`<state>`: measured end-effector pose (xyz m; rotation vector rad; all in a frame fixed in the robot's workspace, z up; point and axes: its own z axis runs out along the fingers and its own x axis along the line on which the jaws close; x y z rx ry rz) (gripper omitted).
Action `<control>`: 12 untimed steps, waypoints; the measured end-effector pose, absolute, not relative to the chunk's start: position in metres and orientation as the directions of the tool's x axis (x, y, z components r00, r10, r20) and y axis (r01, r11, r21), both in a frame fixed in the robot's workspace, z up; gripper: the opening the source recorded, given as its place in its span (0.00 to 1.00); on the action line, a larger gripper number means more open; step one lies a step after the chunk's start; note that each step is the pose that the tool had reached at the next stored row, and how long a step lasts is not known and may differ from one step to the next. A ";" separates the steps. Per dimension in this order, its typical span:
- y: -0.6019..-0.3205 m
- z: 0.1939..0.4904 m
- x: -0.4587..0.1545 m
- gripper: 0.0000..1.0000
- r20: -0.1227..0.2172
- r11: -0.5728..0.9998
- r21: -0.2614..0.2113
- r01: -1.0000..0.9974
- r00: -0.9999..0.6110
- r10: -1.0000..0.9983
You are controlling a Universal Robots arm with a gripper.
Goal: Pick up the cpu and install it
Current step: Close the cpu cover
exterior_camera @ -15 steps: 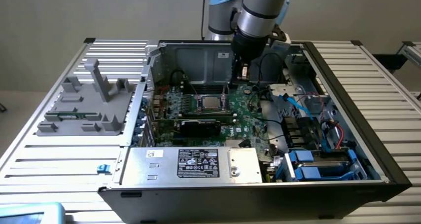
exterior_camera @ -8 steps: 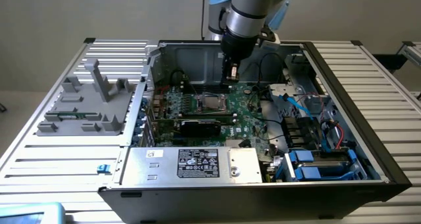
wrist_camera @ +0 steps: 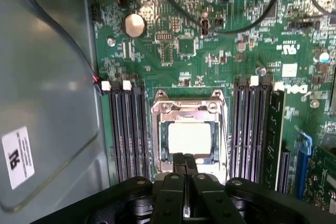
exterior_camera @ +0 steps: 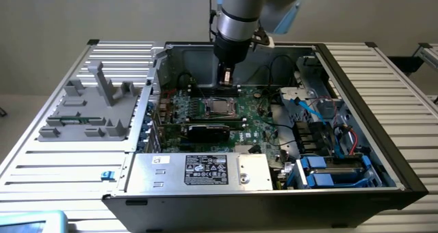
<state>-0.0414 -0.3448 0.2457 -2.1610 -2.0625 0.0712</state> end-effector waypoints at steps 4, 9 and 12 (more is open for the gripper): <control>-0.345 0.240 -0.054 0.11 0.070 -0.041 -0.139 0.989 0.051 0.996; -0.345 0.235 -0.064 0.11 0.068 -0.042 -0.125 0.991 0.051 0.996; -0.345 0.231 -0.068 0.11 0.067 -0.043 -0.116 0.992 0.051 0.996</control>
